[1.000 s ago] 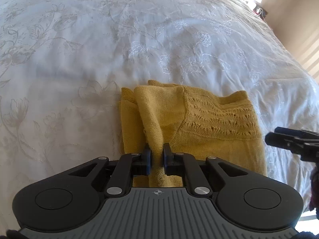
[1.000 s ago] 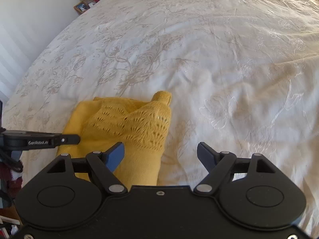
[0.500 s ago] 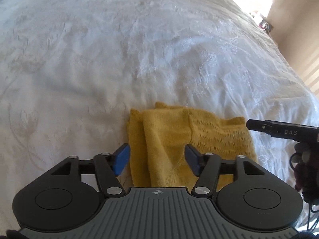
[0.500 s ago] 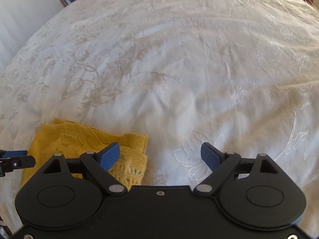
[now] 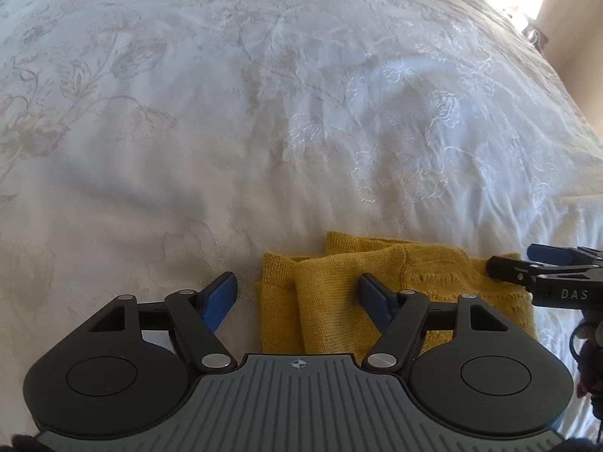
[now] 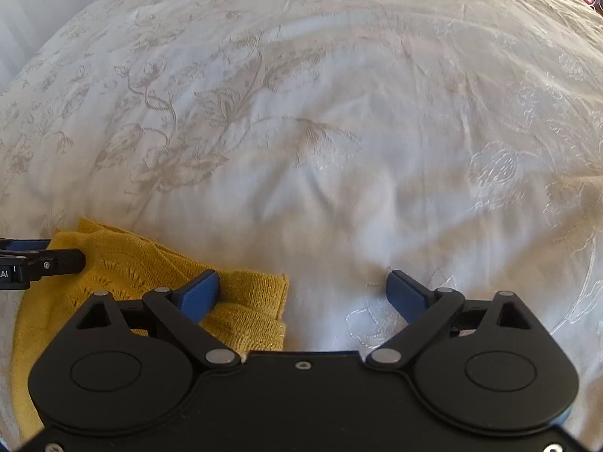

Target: Fold small clothes

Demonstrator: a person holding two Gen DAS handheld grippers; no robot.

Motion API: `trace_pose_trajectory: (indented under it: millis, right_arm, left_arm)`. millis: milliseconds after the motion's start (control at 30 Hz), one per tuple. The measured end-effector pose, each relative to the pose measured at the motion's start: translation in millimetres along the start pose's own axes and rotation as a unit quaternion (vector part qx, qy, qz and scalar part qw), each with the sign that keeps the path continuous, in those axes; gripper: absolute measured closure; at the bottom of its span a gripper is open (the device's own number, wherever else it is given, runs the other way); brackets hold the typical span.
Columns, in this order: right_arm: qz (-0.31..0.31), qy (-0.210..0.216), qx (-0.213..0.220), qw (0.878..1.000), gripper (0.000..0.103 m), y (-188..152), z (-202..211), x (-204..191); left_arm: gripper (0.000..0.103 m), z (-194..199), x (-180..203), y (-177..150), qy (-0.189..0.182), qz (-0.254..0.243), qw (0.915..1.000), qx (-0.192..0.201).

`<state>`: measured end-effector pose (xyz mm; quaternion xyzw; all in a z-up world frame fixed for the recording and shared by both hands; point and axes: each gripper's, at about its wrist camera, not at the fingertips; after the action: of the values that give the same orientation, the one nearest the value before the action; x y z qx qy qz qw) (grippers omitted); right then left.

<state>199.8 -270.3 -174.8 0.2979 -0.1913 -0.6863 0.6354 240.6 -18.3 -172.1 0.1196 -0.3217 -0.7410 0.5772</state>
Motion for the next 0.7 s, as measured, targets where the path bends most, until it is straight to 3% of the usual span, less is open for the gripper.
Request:
trace_pose_trajectory:
  millis: [167, 333, 433, 533, 700]
  right_arm:
    - [0.016, 0.043, 0.029, 0.999, 0.007, -15.1, 47.6, -11.7]
    - [0.027, 0.048, -0.016, 0.998, 0.006, -57.6, 62.1, -12.8]
    - [0.008, 0.024, -0.038, 0.999, 0.002, -81.8, 57.3, 0.7]
    - [-0.025, 0.023, -0.027, 0.999, 0.002, -78.9, 64.6, 8.0]
    - [-0.015, 0.038, 0.031, 0.999, 0.001, -64.8, 100.6, -4.5]
  left_arm:
    - [0.031, 47.7, 13.3, -22.6, -0.034, -0.032, 0.9987, 0.019]
    - [0.030, 48.9, 8.6, -73.6, -0.026, -0.015, 0.9990, -0.033]
    - [0.016, 44.9, -5.9, -96.6, -0.019, 0.013, 0.9986, -0.048]
    - [0.015, 51.9, -10.3, -97.0, -0.019, 0.031, 0.9983, -0.045]
    - [0.013, 85.6, 4.5, -88.3, -0.029, 0.018, 0.9994, -0.002]
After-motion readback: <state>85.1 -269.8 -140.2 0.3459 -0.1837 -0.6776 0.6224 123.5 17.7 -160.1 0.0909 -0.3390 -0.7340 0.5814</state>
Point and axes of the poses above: each gripper's, at about its wrist camera, not at the fingertips, and z roughly against the way its jaws point, x to its right, y to its top, and after that the axes turned 12 degrees about x, right-handed
